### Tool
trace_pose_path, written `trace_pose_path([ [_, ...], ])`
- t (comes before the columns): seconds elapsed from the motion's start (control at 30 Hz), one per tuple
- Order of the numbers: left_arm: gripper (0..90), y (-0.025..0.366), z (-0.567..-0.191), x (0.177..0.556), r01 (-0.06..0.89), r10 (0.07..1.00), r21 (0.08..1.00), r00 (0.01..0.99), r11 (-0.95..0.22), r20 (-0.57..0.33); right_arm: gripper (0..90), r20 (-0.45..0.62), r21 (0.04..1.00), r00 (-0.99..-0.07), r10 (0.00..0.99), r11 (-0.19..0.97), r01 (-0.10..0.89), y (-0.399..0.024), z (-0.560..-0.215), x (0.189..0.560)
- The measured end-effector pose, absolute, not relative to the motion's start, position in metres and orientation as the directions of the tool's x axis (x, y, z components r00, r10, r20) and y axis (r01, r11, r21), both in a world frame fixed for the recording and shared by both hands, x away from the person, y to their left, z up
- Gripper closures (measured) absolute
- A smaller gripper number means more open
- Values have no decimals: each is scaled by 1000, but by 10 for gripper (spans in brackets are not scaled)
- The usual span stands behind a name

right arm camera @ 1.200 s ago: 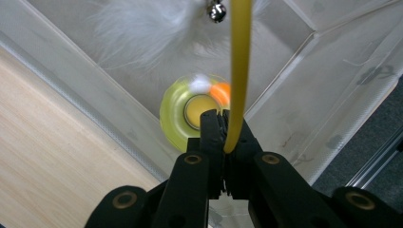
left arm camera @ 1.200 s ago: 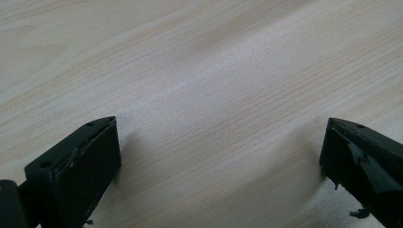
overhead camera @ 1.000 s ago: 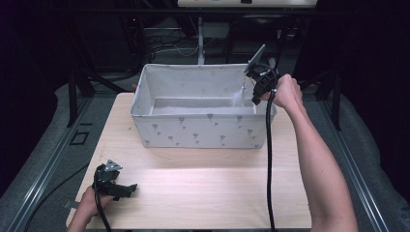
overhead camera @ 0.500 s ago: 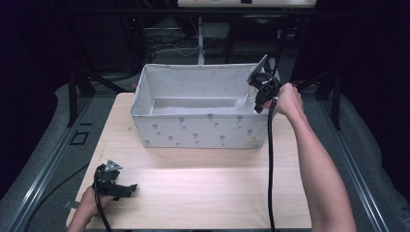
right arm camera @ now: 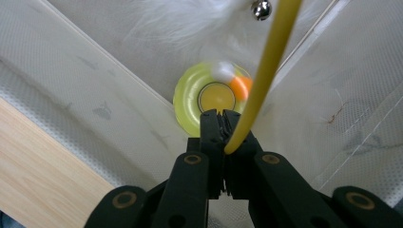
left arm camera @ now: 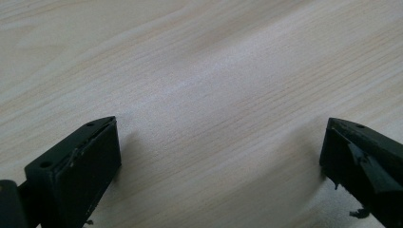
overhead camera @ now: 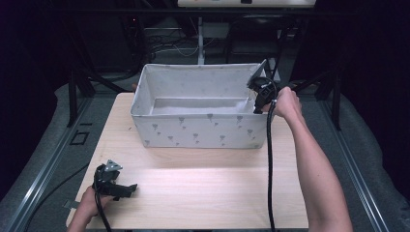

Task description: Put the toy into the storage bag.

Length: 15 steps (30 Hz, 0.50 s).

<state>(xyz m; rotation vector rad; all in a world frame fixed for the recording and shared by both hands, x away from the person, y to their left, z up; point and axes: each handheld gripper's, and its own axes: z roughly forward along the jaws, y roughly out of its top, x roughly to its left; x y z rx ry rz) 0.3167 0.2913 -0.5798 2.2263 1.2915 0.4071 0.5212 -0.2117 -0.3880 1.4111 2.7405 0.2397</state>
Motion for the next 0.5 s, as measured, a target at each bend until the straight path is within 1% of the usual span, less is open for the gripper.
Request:
trace_pose_path([
  [0.13, 0, 291, -580, 317, 707, 866, 580, 499, -405, -5, 872, 30, 148, -581, 814, 571, 808, -213, -387, 522],
  [0.27, 0, 291, -580, 317, 707, 865, 580, 501, -406, -5, 852, 38, 165, -577, 816, 564, 809, -215, -384, 522],
  [0.3, 0, 291, -580, 317, 707, 866, 580, 501, -406, -5, 837, 40, 176, -576, 817, 561, 809, -215, -382, 521],
  [0.33, 0, 291, -580, 317, 708, 867, 580, 499, -403, -6, 792, 41, 191, -570, 821, 553, 811, -215, -377, 521],
  [0.43, 0, 291, -580, 317, 708, 866, 579, 500, -405, -6, 779, 61, 219, -575, 816, 551, 805, -216, -370, 519],
  [0.47, 0, 291, -580, 316, 708, 866, 579, 500, -405, -5, 740, 46, 240, -572, 819, 547, 802, -214, -364, 517],
  [0.5, 0, 291, -580, 317, 708, 866, 579, 500, -405, -5, 740, 46, 240, -572, 819, 547, 802, -214, -364, 517],
])
